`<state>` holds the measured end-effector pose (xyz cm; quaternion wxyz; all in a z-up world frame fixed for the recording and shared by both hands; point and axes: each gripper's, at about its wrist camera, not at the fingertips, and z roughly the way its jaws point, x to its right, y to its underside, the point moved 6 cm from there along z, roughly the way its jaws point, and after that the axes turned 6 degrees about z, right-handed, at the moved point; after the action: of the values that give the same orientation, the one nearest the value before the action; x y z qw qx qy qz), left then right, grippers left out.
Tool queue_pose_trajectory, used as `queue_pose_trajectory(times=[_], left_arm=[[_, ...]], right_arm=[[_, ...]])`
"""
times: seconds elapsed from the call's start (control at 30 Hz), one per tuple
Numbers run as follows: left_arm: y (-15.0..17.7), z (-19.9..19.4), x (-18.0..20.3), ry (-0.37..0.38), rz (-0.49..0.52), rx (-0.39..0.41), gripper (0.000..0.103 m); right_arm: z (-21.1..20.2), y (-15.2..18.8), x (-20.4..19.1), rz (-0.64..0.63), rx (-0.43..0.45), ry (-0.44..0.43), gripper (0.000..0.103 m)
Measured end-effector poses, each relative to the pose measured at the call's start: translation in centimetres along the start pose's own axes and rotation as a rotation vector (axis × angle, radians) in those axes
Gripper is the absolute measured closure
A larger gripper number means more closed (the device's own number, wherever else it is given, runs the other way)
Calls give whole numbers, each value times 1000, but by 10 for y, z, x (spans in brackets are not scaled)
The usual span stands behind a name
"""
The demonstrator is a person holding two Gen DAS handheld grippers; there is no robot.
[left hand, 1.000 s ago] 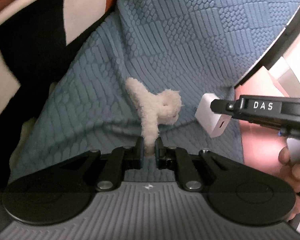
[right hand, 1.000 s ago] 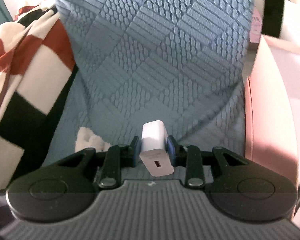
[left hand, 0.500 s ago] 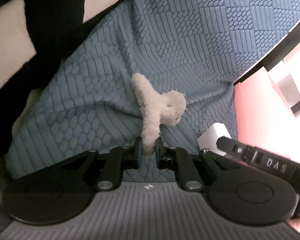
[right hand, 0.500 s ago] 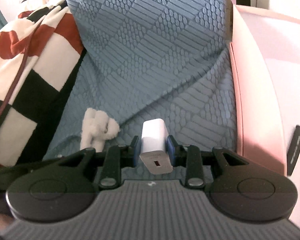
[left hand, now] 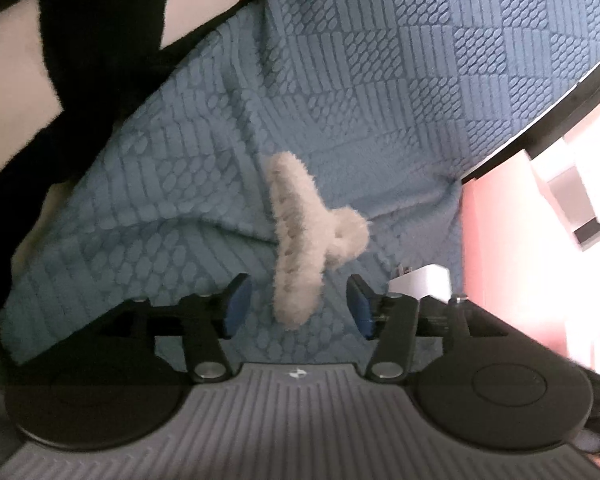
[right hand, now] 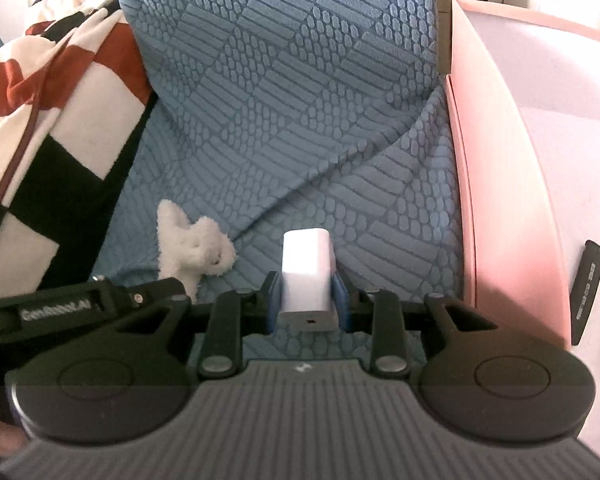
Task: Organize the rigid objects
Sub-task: 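Close the left tool on the white fuzzy clip while the right tool holds the charger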
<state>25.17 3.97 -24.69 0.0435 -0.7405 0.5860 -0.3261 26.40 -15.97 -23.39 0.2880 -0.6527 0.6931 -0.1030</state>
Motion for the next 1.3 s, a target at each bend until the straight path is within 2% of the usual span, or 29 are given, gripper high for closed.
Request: queue_pose_trajectory(times=[0.07, 0.3, 0.47, 0.53, 0.63, 0.77, 0.9, 0.93, 0.97, 1.1, 1.3], left_arm=[[-2, 0, 2, 5, 1, 11, 35], [-9, 13, 11, -8, 39, 23, 34], [-15, 23, 16, -72, 97, 77, 33], [-19, 26, 16, -77, 99, 99, 33], [-25, 29, 19, -85, 107, 117, 33], [-25, 37, 26, -94, 140, 99, 33], [-21, 44, 31, -130, 195, 98, 34], [-21, 45, 32, -141, 203, 100, 35], [-22, 45, 32, -145, 209, 102, 41], [-25, 39, 30, -121, 169, 108, 47], [-25, 21, 30, -68, 147, 93, 48]], right_arm=[[5, 2, 0, -14, -10, 34, 71], [10, 2, 0, -32, -1, 57, 72], [11, 3, 0, -36, 5, 54, 72], [11, 4, -1, -51, 8, 58, 72], [12, 4, -4, -73, 11, 68, 72], [18, 5, -6, -88, 8, 82, 72], [21, 5, -8, -94, 9, 96, 72], [21, 5, -9, -98, 12, 100, 72], [22, 6, -9, -102, 14, 104, 72], [20, 7, -12, -116, 34, 117, 72], [7, 0, -16, -122, 74, 107, 72]])
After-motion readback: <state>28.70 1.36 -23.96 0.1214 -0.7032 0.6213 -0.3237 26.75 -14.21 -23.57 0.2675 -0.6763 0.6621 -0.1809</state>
